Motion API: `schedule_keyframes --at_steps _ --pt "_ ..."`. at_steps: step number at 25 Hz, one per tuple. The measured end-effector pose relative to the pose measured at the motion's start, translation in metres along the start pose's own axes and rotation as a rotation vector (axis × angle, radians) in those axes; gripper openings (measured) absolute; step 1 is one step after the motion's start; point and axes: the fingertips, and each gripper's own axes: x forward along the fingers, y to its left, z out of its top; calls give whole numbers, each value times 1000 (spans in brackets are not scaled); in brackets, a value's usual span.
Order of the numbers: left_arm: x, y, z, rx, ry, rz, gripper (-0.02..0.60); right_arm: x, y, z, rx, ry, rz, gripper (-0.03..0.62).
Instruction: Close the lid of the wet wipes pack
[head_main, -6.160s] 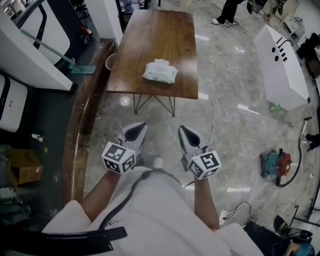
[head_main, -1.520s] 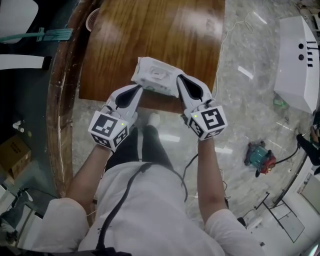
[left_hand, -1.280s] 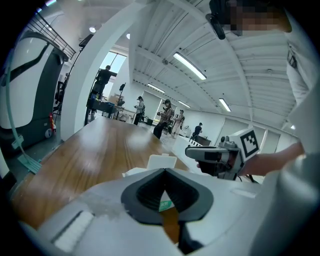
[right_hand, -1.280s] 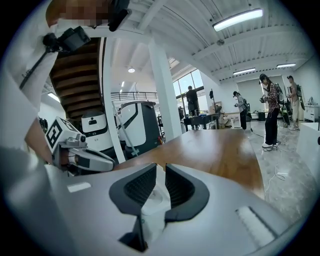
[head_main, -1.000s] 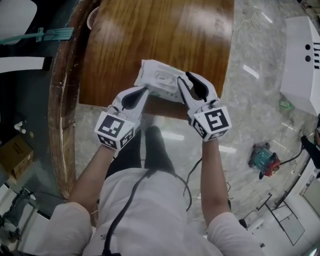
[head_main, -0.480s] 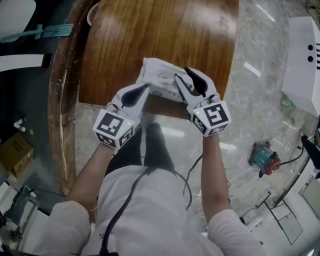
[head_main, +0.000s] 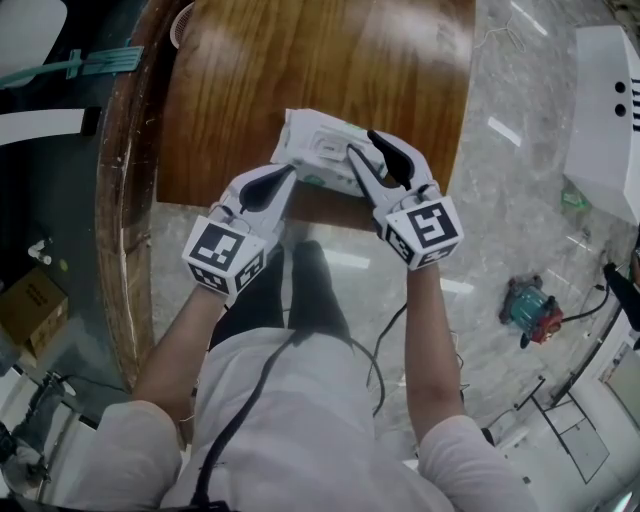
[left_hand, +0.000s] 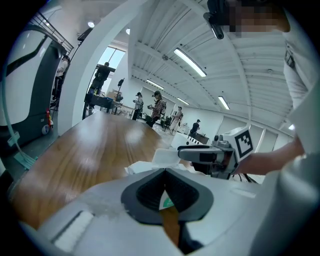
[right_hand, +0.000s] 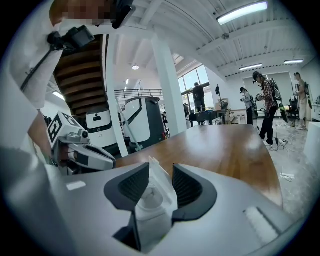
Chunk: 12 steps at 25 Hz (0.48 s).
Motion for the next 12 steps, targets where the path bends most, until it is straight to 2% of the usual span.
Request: schedule_keyframes --at_steps 12 --pt "-8 -1 6 7 -17 10 5 -5 9 0 -5 2 -2 152"
